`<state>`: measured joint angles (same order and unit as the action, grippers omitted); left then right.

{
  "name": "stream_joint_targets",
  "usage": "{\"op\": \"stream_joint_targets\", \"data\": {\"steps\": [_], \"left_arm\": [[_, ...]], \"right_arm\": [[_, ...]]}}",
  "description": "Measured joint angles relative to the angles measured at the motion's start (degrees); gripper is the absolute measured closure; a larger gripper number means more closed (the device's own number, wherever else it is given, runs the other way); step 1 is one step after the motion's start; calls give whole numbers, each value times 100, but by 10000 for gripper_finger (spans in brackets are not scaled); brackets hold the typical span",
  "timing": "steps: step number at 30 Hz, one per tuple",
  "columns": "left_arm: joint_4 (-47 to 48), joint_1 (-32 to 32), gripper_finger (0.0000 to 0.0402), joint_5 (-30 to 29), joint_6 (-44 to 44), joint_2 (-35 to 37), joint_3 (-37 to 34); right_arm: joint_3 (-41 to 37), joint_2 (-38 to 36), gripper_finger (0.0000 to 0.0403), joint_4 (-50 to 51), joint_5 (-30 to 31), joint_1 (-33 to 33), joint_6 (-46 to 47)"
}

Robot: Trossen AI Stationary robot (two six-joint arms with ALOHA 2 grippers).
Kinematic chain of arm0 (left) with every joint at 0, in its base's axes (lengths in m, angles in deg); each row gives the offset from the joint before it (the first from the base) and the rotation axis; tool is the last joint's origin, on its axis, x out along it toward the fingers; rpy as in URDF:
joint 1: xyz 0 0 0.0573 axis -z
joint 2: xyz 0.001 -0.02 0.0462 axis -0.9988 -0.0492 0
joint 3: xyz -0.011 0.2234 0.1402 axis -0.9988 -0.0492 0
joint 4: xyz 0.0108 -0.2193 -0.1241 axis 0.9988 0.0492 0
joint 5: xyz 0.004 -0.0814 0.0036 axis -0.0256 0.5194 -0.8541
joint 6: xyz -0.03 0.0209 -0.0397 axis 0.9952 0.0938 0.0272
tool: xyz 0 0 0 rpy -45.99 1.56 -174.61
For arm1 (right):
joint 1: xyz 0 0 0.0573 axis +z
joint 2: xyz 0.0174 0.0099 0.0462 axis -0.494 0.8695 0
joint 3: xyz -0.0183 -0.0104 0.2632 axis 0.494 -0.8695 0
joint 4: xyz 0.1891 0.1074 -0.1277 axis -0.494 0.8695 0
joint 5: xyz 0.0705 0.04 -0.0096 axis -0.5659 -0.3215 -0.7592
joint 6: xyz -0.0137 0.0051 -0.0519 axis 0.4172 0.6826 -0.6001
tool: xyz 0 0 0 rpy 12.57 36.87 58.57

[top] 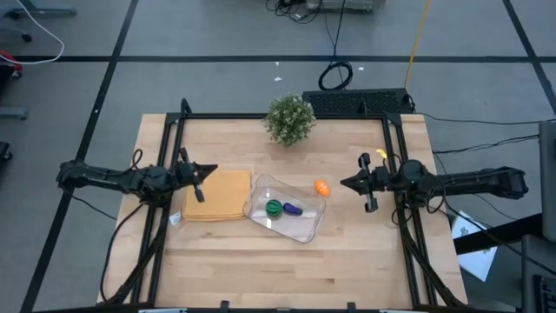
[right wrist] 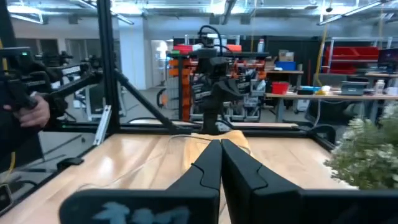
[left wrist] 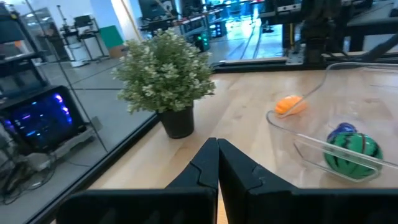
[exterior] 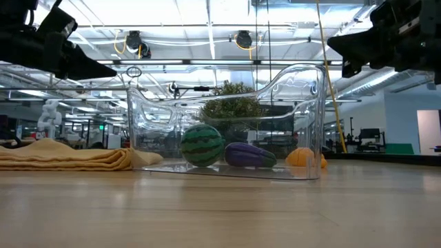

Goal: Pick and placing Produce into tupperware
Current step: Put the bread into the transparent bin

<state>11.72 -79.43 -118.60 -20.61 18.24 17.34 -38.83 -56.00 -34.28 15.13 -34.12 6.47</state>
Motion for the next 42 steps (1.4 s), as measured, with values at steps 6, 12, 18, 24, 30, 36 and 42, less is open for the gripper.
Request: {"op": "stream_joint_targets", "data": {"steps": [6,12,18,24,30,36,42], "left_arm": [[4,-2,398,2,-9,0,0],[63,-1,398,154,-36,0,0],[82,0,398,158,-13,0,0],[84,0,398,158,-2,0,0],[95,-1,398,163,7,0,0],[108,-1,398,165,20,0,0],[106,0,398,174,46,0,0]], "right_arm": [[-6,4,403,442,3,-223,13],[-13,9,403,552,6,-262,13],[-17,9,403,511,6,-262,13],[-17,9,403,511,7,-262,14],[-17,11,403,352,211,-263,180],[135,35,403,558,635,-264,555],[455,219,403,769,634,-264,573]]}}
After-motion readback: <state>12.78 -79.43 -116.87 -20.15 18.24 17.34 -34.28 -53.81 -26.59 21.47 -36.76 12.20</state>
